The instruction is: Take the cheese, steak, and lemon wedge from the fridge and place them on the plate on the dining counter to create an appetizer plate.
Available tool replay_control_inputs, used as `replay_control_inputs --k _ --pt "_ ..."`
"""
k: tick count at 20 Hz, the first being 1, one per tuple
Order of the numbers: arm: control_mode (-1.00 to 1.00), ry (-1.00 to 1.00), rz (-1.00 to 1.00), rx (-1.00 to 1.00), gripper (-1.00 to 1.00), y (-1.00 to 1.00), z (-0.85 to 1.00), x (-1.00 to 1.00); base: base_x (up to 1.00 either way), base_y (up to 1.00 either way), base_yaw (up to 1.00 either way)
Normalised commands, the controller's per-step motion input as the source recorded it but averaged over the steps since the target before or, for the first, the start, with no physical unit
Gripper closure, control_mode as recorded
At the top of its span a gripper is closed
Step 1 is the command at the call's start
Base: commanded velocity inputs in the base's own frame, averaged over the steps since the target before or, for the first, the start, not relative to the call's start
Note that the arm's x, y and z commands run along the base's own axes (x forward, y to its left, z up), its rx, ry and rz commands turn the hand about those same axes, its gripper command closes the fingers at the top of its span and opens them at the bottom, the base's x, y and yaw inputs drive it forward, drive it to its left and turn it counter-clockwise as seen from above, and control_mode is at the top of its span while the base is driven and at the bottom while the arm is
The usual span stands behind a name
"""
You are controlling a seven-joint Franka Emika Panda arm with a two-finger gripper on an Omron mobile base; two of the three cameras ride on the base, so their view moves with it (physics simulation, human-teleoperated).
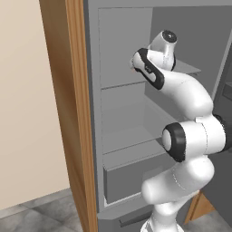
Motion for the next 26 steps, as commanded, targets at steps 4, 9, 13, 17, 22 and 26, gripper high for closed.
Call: replay_control_inputs --k 4,9,13,17,22,26 --pt "-1.00 -0.02 0.00 0.00 1.00 -0.03 -0.06 -0.22 0.00 0.00 0.00" --pt "-1.00 -0.13 0.00 0.00 1.00 -0.03 -0.20 -1.00 0.00 0.00 0.00" --pt "-1.00 -0.09 0.00 0.00 1.00 0.00 -0.02 -1.00 0.00 0.00 0.00" --pt "-1.00 -0.02 0.00 0.00 1.00 0.00 0.00 -1.00 0.00 0.00 0.00" --pt "-1.00 0.03 0.02 0.00 1.00 0.00 0.00 -1.00 0.00 0.00 0.00" --pt "-1.00 0.01 0.00 0.00 1.00 0.00 -0.01 -1.00 0.00 0.00 0.00"
